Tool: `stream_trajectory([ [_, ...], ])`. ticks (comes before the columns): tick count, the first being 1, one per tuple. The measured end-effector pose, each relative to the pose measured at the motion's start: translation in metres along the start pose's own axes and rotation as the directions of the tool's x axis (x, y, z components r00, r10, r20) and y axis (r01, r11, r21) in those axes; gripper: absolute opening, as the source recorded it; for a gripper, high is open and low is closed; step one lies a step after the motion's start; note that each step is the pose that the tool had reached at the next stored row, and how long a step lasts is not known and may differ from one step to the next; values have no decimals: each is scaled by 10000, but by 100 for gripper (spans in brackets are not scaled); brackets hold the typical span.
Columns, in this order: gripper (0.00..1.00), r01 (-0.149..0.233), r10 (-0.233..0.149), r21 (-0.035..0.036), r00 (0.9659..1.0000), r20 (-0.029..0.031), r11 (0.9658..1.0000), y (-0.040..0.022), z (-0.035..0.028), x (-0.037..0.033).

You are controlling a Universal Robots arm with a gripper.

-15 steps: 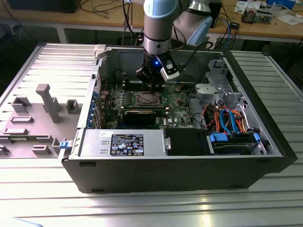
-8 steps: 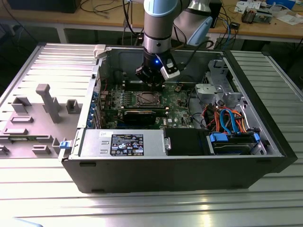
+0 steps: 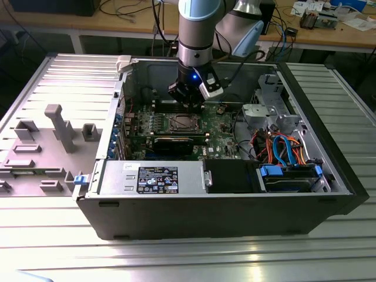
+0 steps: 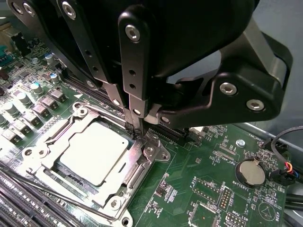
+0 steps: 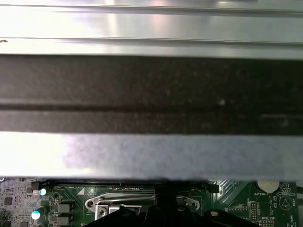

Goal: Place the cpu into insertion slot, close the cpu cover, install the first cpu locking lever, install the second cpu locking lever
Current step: 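Install the second cpu locking lever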

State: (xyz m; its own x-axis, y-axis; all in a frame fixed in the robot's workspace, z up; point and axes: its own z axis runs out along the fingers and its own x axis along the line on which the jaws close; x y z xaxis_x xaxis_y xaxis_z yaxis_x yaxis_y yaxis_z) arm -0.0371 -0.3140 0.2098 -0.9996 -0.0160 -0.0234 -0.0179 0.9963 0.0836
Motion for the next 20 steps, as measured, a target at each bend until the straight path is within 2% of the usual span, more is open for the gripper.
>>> stream_trajectory([
  [5, 11, 1, -1, 0, 10000, 0, 10000, -14, -1, 0],
  [13, 11, 1, -1, 2, 10000, 0, 10000, -149, -12, 2],
  [20, 11, 0, 0, 6, 10000, -2, 10000, -159, -21, 3],
])
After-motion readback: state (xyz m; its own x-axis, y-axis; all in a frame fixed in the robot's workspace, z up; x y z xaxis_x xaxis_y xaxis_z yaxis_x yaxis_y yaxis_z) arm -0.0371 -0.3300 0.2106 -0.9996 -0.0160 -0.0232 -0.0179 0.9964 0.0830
